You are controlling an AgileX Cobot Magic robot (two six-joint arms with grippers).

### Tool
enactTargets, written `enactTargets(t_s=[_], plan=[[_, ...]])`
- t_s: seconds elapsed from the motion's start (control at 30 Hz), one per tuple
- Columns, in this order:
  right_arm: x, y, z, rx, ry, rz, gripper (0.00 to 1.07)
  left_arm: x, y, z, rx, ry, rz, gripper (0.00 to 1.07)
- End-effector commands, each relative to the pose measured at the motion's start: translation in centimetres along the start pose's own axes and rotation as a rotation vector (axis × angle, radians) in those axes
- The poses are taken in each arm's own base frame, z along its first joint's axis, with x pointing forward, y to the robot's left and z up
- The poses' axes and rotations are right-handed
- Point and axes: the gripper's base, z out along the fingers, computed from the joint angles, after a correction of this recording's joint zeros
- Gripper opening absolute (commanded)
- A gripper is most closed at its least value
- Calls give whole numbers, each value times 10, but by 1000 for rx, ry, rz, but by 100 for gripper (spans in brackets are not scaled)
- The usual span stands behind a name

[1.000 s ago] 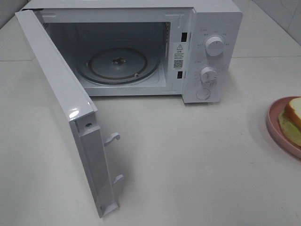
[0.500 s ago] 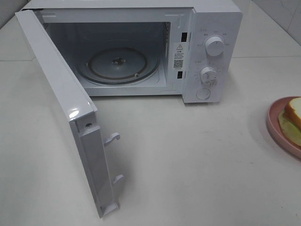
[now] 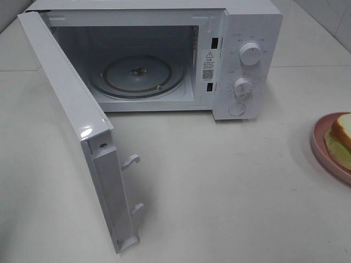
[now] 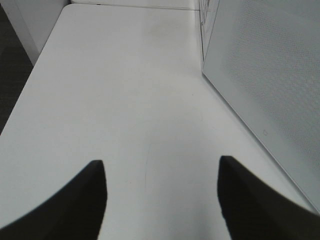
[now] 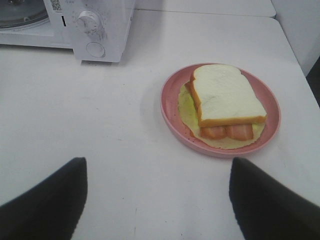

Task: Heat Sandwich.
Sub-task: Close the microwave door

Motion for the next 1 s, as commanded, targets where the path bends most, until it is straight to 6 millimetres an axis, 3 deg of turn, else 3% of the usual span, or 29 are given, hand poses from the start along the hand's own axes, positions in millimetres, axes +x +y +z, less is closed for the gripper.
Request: enactTargets(t_s=[0.03,0.07,0.1,0.2,0.43,0.7,1.0], plan=[[1,0,-3,9,-35,-6,76,-13,0,15,1,-8,-8,36],[1,0,-3,9,-35,-6,76,-13,0,15,1,-8,-8,36],[1,0,-3,9,-35,-6,76,-15,0,19,0,4,-9,29],[1,0,-3,9,-35,-6,76,-21,3,35,-17,27,5,0],[1,0,-3,9,-35,-6,76,-18,5,62,-28,-86,11,0],[2,0,-3,8,-35,-5,76,5,8,92,-39,-313,11,0],[2,0,-3,8,-35,-5,76,5,10,120,-43,-330,32,0]])
